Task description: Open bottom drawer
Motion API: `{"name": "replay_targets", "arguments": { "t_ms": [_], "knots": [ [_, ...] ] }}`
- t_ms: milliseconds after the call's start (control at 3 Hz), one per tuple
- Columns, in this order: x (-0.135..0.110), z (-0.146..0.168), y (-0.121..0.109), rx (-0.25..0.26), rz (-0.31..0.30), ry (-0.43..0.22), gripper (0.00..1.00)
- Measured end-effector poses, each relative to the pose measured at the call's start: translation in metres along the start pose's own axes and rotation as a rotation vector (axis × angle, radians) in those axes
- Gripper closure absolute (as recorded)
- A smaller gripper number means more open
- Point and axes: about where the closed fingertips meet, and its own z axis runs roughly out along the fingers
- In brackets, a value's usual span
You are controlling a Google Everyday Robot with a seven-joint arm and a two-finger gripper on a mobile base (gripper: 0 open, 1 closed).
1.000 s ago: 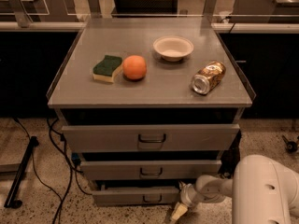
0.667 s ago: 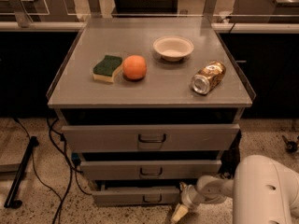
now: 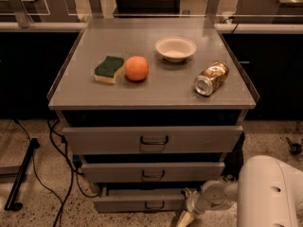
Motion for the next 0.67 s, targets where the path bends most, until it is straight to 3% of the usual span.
{"name": "replay_targets", "arguments": {
  "t_ms": [667],
  "knots": [
    [0.016, -0.018, 0.032, -0.051, 0.021, 0.041, 0.00]
  ]
}}
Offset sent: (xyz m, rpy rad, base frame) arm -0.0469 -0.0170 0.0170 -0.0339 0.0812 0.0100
